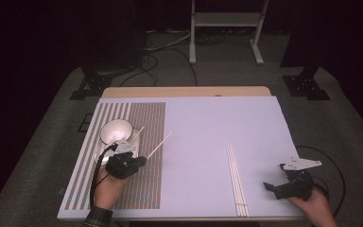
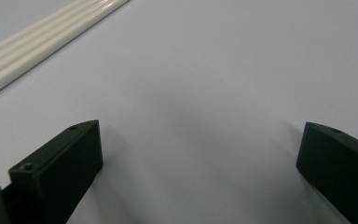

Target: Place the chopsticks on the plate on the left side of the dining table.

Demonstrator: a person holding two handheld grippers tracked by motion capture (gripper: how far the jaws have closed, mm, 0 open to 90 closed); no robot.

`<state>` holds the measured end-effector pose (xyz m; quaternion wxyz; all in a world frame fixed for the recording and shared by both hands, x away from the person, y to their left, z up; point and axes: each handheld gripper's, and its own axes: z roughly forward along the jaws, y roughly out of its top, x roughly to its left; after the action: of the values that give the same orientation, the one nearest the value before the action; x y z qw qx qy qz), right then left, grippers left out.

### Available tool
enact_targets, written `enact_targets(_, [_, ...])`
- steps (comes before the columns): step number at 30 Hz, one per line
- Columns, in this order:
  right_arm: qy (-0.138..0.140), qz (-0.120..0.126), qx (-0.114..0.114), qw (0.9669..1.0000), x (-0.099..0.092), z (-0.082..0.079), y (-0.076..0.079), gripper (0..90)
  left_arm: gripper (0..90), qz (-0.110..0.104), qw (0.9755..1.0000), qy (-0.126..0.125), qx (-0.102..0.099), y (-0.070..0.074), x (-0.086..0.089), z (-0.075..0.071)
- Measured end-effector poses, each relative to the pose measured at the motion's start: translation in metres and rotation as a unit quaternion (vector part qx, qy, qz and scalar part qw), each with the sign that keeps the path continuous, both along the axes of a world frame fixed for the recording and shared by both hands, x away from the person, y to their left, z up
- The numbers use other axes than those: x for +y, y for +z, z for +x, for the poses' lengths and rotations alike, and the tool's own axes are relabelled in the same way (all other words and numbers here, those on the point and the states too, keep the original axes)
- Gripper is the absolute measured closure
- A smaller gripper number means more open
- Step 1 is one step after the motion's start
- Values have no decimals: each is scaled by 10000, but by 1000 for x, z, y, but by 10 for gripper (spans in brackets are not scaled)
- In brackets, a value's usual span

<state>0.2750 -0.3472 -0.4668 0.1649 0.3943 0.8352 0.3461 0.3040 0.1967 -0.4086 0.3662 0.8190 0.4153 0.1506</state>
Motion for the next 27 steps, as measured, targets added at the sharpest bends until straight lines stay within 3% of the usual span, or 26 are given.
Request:
enact_targets(11, [0, -1, 0, 10000, 0, 0, 0, 0, 844, 117, 9995, 284, -9, -1, 22, 3])
enact_targets(27, [-1, -3, 1, 10000, 0, 0, 0, 0, 843, 334, 9962, 805, 37, -10, 46, 9])
